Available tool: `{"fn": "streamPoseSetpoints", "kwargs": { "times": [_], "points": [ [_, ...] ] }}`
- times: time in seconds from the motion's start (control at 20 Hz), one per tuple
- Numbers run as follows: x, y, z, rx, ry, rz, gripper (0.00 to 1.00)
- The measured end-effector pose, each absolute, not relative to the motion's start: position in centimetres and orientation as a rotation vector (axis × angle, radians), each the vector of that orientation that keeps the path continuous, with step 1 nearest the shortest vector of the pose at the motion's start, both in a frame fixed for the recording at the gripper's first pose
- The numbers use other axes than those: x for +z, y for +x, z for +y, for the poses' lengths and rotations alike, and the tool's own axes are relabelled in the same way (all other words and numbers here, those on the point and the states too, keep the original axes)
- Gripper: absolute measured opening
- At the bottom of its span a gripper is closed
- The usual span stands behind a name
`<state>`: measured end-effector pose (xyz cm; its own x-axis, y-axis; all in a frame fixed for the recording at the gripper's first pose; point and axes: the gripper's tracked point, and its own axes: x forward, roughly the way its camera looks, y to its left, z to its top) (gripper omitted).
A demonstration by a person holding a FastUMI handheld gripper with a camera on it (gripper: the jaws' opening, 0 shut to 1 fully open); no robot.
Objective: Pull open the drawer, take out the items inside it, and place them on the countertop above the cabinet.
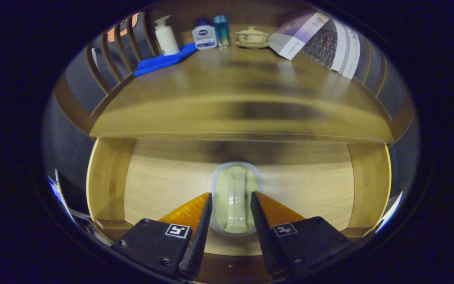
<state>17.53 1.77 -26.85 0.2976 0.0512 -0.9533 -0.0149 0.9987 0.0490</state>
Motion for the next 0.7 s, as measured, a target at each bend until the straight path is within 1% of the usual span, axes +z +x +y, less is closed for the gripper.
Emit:
{"fn": "streamPoseSetpoints", "kwargs": {
  "times": [0.1, 0.35, 0.5, 0.7],
  "points": [
    [-27.3, 17.1, 1.8, 0.034, 0.049, 1.301, 0.6],
    [-27.0, 17.1, 1.5, 0.039, 0.033, 1.304, 0.25],
    [-25.9, 17.1, 1.6, 0.051, 0.03, 1.282, 0.24],
    [-22.8, 17.0, 2.1, 0.081, 0.037, 1.234, 0.24]
  ]
}}
